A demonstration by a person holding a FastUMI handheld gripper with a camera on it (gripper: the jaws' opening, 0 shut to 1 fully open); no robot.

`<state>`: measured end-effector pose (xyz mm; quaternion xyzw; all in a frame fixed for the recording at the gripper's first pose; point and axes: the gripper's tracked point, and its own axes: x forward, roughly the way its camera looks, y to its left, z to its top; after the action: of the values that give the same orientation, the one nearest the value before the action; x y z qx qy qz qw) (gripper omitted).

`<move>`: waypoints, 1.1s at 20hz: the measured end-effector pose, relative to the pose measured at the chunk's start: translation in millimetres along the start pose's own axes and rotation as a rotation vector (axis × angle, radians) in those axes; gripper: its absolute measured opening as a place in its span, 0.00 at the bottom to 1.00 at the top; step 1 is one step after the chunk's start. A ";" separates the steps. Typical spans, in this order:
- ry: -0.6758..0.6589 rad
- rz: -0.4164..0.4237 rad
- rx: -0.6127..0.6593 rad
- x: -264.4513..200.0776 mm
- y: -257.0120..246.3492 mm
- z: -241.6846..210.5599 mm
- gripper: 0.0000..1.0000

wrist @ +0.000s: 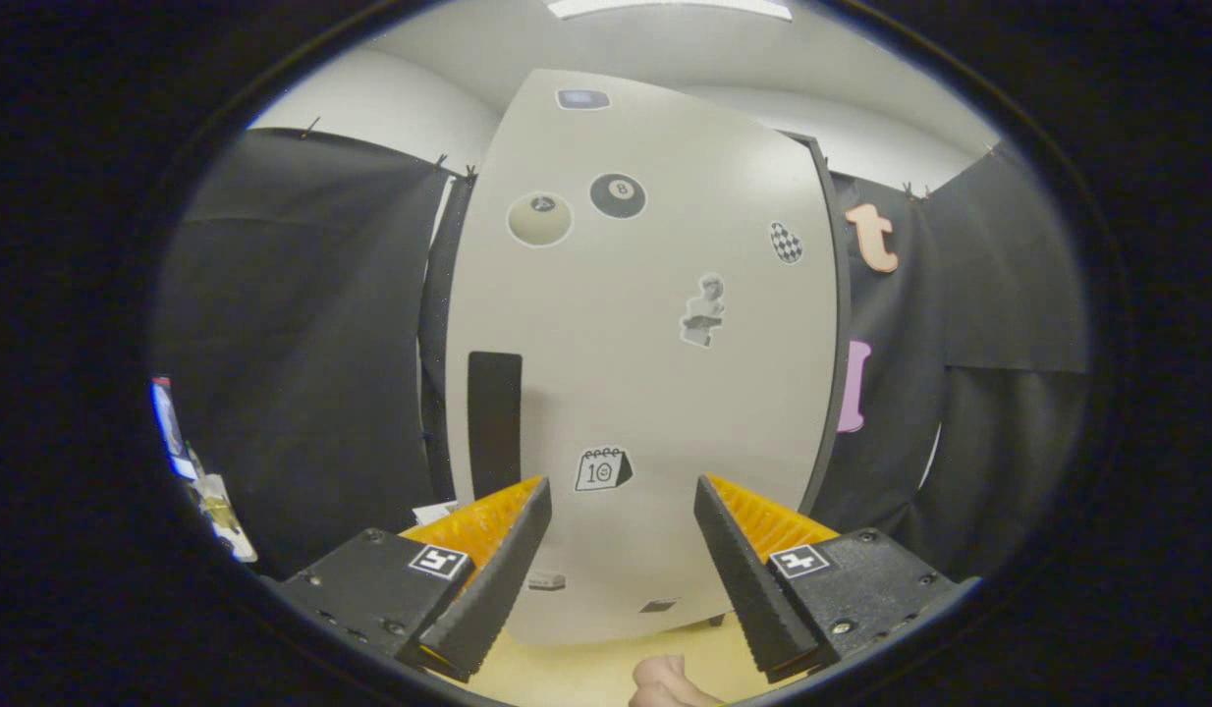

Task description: Open the shoe cabinet door, grab the shoes and put them into the shoe cabinet, then close the shoe cabinet door.

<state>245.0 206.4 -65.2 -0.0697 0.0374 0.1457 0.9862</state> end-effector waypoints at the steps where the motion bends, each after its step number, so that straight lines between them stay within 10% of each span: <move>1: -0.005 -0.002 -0.012 -4.0 6.6 0.2 0.97; 12: 0.048 -0.057 0.235 -77.4 35.8 -31.5 0.97; 19: 0.011 -0.308 0.142 -108.5 -1.9 -62.4 0.97; 22: 0.011 -0.277 0.123 -113.6 13.7 -71.2 0.97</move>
<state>128.7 176.8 -126.6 -0.0142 0.0416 0.0053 0.9990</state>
